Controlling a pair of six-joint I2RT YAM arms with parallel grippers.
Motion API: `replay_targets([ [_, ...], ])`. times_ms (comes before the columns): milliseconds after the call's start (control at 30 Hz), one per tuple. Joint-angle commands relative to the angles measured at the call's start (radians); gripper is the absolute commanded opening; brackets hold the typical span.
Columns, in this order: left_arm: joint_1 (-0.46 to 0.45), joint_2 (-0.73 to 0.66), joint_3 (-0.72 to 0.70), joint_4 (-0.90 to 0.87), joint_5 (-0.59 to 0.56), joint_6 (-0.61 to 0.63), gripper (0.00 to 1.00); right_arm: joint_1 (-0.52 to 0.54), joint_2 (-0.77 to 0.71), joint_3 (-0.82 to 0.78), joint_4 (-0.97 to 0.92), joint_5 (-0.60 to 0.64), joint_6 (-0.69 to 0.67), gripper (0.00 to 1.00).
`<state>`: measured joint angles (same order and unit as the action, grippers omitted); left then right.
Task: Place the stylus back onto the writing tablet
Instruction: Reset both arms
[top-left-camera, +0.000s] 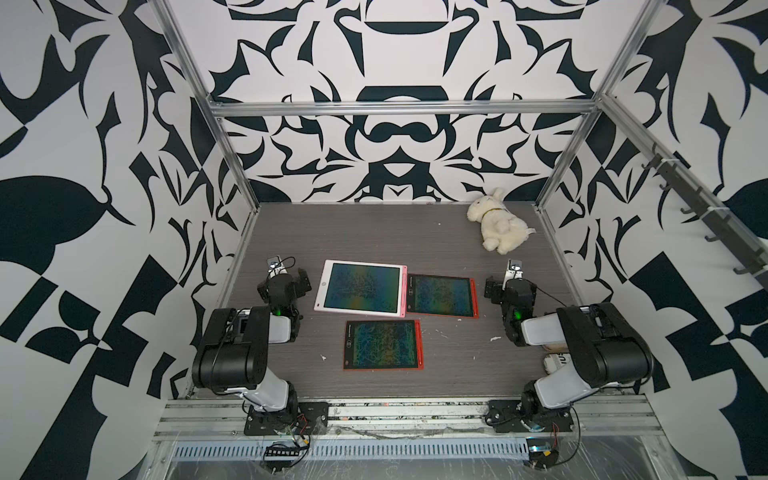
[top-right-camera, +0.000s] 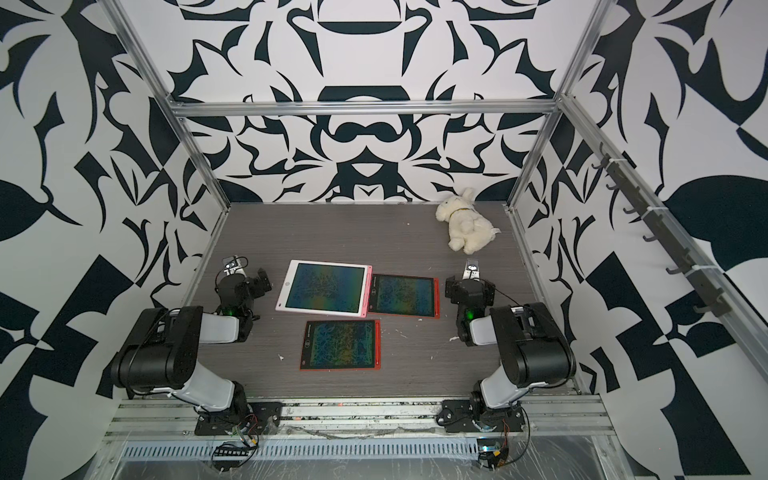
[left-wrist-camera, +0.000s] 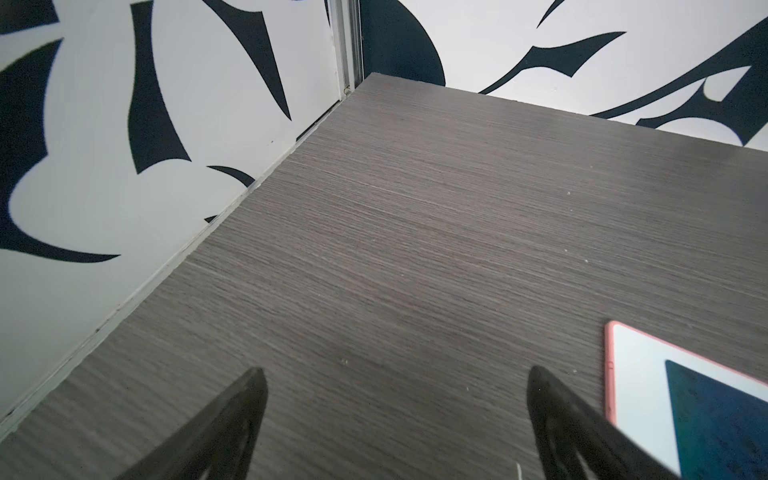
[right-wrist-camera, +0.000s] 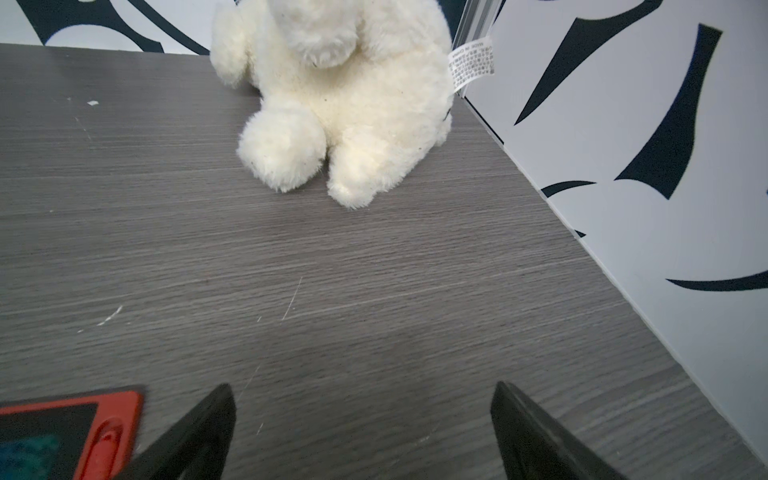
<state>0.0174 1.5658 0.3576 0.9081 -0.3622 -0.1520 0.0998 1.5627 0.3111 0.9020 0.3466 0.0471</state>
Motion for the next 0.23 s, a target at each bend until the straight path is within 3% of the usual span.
replay_targets([
  [0,0.001,-0.015,0.004,0.023,0.003,0.011,0.99,0.003,0.000,0.053,0.006,-0.110,-0.044,1.00],
  [200,-0.009,-0.014,0.004,0.027,-0.010,0.023,0.99,0.000,-0.016,0.042,0.004,-0.131,-0.047,1.00],
])
